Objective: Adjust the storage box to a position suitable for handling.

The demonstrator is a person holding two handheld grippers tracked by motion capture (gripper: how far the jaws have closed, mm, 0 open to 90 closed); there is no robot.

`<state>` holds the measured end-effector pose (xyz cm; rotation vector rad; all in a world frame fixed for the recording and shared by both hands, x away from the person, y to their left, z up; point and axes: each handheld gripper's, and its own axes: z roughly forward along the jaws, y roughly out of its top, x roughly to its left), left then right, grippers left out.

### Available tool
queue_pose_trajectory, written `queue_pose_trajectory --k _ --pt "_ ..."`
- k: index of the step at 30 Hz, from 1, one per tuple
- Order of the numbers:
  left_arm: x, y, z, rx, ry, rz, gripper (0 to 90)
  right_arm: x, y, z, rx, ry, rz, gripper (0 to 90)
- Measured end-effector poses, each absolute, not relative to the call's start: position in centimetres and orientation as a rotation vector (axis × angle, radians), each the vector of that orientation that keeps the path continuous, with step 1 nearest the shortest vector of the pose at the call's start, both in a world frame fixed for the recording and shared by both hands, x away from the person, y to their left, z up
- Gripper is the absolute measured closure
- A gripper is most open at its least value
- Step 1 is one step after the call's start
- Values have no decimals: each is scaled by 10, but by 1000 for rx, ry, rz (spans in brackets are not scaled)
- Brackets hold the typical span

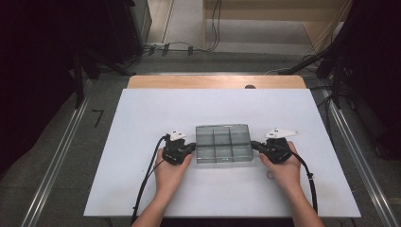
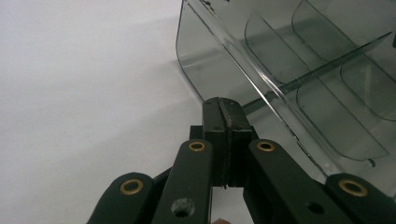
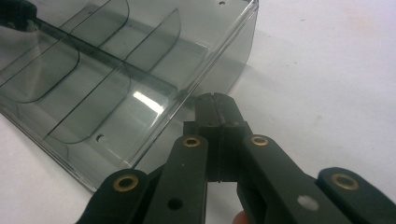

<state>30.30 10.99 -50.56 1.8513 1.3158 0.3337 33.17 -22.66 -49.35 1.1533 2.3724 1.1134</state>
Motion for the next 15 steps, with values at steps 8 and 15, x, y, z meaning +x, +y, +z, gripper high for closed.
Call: queue_pose_trajectory --k 8,15 --pt "299 115 -505 1855 1312 335 900 326 -220 -493 1148 2389 1082 881" --pt "297 120 -505 1861 1301 338 900 321 -216 -493 1140 2402 1074 882"
